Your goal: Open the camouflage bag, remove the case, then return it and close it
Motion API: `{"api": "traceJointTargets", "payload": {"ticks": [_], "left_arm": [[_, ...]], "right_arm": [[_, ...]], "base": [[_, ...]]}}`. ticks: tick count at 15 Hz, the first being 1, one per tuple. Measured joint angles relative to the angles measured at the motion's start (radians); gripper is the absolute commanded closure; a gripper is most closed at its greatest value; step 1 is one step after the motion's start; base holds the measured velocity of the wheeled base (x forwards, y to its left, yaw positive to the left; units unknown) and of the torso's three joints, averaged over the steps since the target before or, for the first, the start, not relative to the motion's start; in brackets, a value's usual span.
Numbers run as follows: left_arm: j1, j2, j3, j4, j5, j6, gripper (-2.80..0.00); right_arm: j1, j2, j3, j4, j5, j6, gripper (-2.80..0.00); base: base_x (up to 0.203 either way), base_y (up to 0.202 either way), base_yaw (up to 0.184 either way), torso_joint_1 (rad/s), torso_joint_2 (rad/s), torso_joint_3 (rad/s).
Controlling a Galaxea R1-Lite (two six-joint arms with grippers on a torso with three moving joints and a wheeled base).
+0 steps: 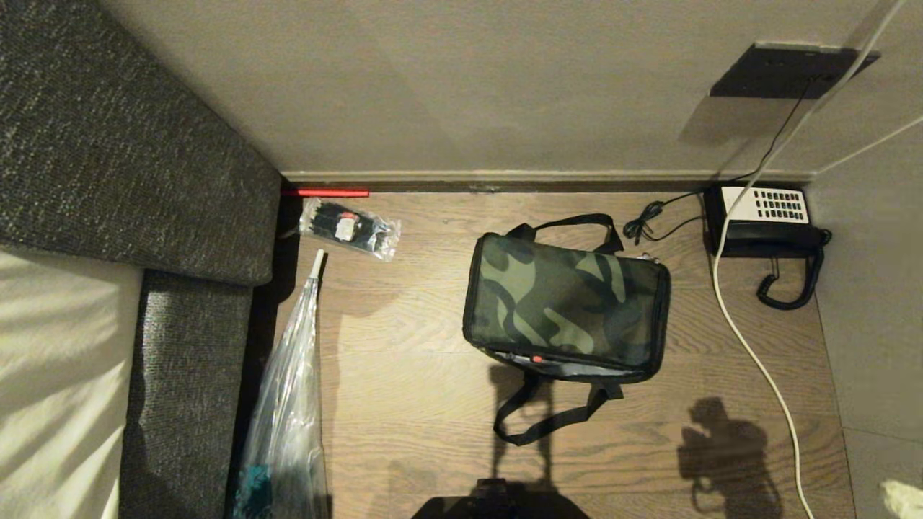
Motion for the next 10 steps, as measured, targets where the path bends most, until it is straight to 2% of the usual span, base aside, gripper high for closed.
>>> {"api": "traceJointTargets", "payload": {"ticks": [3,6,7,10], "left_arm": [[0.000,0.000,0.000,0.000,0.000,0.001,0.00],[0.000,0.000,0.000,0.000,0.000,0.001,0.00],[0.000,0.000,0.000,-0.001,0.000,0.001,0.00],[0.000,0.000,0.000,-0.001,0.000,0.003,0.00]], "right_arm": [[0.030,-0.252,0.111,0.005,-0.064,0.004,0.00],[0.039,-0.404,0.141,0.044,-0.221,0.020,0.00],[0.040,-0.440,0.144,0.068,-0.247,0.027,0.00],[0.042,-0.495,0.147,0.089,-0.252,0.016,0.00]], "base": [[0.000,0.000,0.000,0.000,0.00,0.000],[0.000,0.000,0.000,0.000,0.00,0.000],[0.000,0.000,0.000,0.000,0.00,0.000],[0.000,0.000,0.000,0.000,0.00,0.000]]}}
